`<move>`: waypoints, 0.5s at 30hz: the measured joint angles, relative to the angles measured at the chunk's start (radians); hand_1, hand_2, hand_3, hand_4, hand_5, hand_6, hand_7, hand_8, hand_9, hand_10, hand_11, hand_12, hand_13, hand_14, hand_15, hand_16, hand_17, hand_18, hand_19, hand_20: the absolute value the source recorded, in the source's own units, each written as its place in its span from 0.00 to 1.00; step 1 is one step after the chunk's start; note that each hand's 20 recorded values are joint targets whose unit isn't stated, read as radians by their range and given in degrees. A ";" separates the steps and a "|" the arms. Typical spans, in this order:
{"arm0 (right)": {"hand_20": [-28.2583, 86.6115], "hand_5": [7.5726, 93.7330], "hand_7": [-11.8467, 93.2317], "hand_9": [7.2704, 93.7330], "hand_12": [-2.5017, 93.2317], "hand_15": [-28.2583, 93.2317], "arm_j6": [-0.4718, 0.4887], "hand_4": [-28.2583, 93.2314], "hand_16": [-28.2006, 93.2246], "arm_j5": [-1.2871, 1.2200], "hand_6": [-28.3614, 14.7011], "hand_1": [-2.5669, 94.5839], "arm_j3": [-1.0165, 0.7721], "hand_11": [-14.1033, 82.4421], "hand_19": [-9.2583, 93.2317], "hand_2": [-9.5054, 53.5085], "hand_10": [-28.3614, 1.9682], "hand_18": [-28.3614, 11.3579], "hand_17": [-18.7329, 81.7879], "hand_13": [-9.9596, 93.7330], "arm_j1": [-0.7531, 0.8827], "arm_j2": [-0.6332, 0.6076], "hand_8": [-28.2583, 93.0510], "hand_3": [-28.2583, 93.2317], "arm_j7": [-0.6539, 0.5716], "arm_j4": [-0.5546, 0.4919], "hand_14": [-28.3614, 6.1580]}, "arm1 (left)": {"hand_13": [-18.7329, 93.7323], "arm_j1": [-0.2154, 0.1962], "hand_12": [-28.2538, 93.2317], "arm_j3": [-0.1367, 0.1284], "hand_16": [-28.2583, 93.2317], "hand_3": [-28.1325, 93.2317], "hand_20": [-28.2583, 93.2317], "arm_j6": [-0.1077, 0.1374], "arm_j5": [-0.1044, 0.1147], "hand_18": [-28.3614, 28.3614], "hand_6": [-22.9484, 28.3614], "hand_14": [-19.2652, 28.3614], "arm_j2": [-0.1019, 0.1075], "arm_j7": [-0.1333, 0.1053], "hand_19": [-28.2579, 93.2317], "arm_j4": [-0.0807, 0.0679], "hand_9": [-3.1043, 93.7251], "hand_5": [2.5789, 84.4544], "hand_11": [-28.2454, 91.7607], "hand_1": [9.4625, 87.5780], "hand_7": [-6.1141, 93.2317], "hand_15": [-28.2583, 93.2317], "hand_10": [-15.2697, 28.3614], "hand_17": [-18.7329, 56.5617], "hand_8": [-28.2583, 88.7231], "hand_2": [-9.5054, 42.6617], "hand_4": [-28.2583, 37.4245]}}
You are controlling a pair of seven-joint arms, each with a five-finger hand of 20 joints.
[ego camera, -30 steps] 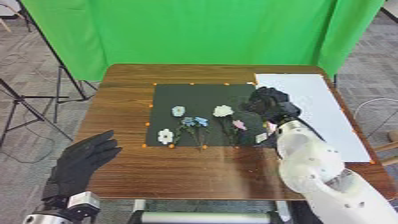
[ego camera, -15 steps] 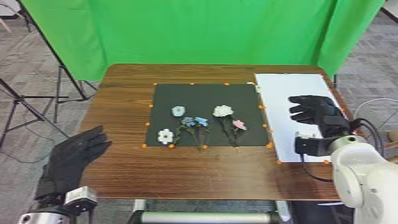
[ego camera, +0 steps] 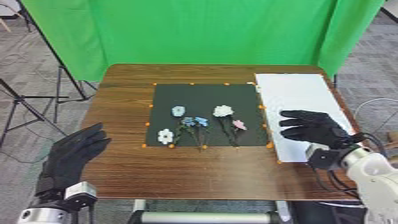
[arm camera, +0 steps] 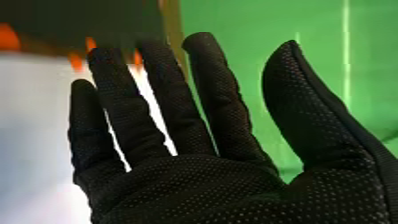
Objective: Arrange flowers
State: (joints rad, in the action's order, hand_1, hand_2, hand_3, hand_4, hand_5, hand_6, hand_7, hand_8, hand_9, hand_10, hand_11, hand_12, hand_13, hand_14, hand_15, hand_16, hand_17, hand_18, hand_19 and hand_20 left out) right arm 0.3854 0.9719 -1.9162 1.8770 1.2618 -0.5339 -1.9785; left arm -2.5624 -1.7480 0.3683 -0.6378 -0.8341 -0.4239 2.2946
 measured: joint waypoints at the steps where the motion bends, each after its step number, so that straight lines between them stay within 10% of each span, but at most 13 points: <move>1: 0.43 0.55 0.28 0.54 0.19 0.59 0.003 0.02 0.34 0.000 0.62 0.26 0.005 0.31 0.65 0.29 0.43 0.13 0.21 0.44 -0.001 0.000 0.13 0.94 0.006 0.005 0.20 | 0.41 0.000 0.30 0.001 0.14 0.91 0.35 0.000 0.001 0.88 0.71 0.99 0.000 -0.003 0.70 0.000 0.42 0.53 0.51 0.22 0.19 0.69 0.84 0.12 0.17 0.28 0.20; 15: 0.44 0.53 0.30 0.53 0.19 0.59 -0.107 0.00 0.35 0.152 0.66 0.26 0.059 0.31 0.64 0.30 0.46 0.15 0.21 0.44 0.032 -0.023 0.12 0.95 0.137 0.007 0.23 | 0.41 0.004 0.31 0.039 0.14 0.91 0.35 0.022 0.041 0.88 0.70 1.00 0.037 -0.062 0.70 -0.002 0.42 0.52 0.51 0.22 0.18 0.69 0.84 0.12 0.17 0.28 0.20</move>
State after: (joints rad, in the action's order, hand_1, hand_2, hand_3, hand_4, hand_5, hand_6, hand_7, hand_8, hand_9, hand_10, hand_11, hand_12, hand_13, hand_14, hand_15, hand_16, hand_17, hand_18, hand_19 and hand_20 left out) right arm 0.2788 1.1243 -1.8573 1.9086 1.2387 -0.3967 -1.9714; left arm -2.5588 -1.7094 0.3903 -0.5972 -0.7971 -0.4856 2.2923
